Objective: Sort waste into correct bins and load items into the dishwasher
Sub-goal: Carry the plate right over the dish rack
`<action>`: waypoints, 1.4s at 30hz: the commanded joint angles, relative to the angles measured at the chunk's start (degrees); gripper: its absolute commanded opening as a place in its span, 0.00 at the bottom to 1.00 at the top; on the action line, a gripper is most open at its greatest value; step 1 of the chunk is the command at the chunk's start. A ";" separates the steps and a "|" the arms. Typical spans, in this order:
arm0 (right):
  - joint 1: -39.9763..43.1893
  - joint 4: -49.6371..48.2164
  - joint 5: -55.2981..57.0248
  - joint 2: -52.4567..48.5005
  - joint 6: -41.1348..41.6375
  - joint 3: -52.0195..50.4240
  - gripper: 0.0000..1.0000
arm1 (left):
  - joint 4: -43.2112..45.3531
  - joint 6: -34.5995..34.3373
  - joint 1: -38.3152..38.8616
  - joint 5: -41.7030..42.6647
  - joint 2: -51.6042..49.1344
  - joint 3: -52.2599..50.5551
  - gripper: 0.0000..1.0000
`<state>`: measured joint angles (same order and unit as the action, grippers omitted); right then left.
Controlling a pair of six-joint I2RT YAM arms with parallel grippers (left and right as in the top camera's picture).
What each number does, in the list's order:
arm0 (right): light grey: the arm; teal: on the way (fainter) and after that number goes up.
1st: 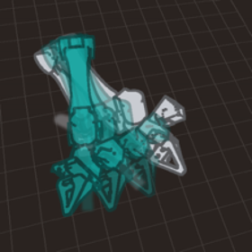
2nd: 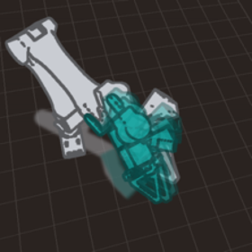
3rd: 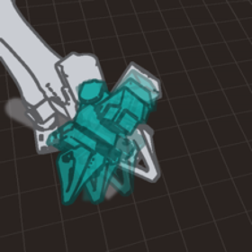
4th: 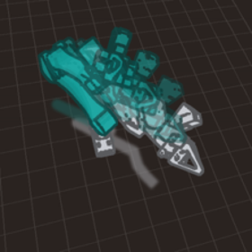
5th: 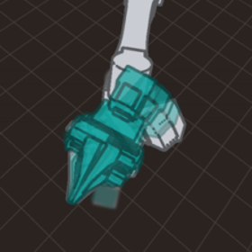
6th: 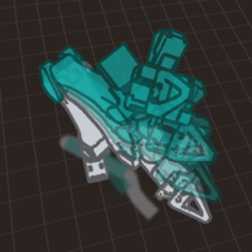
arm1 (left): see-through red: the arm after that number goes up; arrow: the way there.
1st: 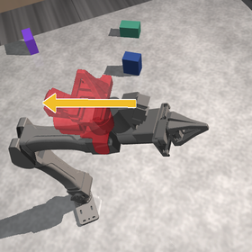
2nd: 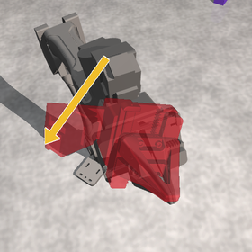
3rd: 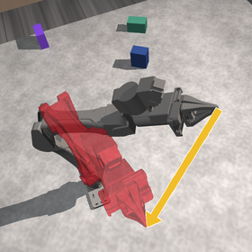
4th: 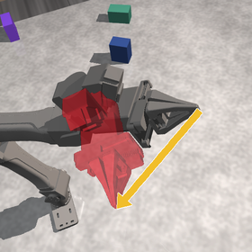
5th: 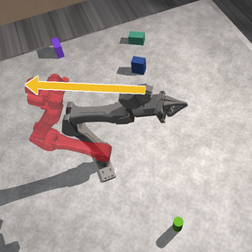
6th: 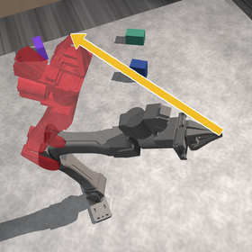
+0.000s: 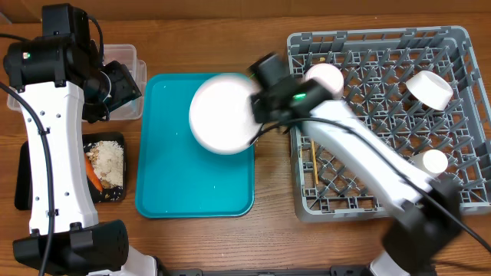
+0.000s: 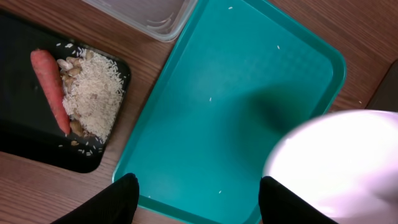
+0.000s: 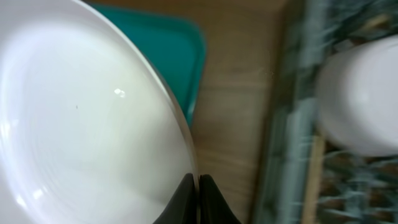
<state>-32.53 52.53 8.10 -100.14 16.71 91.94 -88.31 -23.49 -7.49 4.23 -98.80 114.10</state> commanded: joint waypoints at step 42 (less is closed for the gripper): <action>22.47 -3.45 47.17 -2.36 -3.15 -7.13 0.04 | 0.72 0.79 0.42 -0.37 -0.20 0.74 0.65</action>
<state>-6.98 48.90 55.64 -102.83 12.40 84.88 -87.68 -23.46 -7.49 4.21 -98.80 114.10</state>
